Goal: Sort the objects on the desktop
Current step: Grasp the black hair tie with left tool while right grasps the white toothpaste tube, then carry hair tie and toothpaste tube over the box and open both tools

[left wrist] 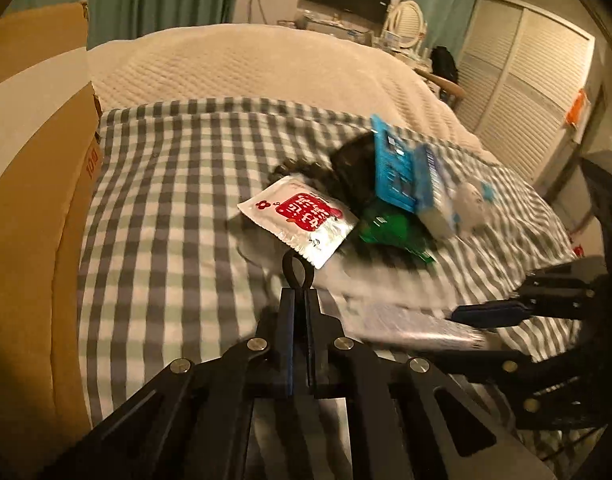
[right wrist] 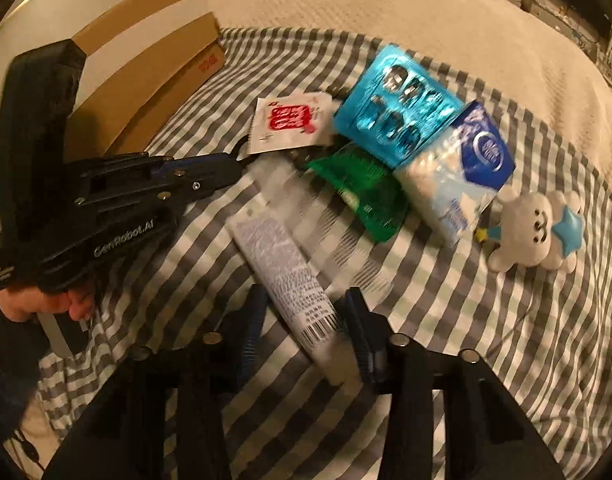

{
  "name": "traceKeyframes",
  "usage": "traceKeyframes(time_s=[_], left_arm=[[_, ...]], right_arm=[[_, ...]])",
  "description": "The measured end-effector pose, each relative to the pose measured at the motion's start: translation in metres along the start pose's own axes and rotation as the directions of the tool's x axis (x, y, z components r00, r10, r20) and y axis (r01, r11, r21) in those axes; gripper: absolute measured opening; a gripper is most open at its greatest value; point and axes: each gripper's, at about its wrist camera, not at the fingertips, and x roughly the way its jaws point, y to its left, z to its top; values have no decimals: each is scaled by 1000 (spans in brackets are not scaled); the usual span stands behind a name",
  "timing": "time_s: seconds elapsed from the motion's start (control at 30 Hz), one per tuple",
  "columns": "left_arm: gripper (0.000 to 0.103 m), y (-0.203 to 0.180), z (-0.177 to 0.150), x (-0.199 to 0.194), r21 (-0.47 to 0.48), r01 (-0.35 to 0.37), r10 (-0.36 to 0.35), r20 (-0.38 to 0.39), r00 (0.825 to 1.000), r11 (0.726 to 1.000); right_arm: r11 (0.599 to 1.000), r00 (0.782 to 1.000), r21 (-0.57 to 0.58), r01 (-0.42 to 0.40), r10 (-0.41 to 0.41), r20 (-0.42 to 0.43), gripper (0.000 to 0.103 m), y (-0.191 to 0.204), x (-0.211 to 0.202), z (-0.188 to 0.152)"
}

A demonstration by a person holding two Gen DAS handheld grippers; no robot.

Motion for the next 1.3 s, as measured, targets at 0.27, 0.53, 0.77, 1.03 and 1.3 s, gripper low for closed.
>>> traceKeyframes(time_s=[0.27,0.53,0.77,1.03,1.3], left_arm=[[4,-5,-15,-14,-12,10,-10,-45,999,1000],[4,-10,-14,-22,-7,-1,1,-18,1000,1000],[4,-24,-1,-47,12,30,-31,57,998,999],[4,-35,17,-84,19,64,-66,153,986,998],[4,-28,53,-151,-2,28,-26,311,950,1000]], right_arm=[[995,996,-86,51,-56,-65,24,31,-6,-19],[996,996,-29,80,-82,-47,23,21,-30,-28],[994,998,97,54,-57,24,22,2,-61,-20],[976,995,217,16,-36,90,22,-7,-102,-11],[968,975,239,-79,26,220,22,13,-159,25]])
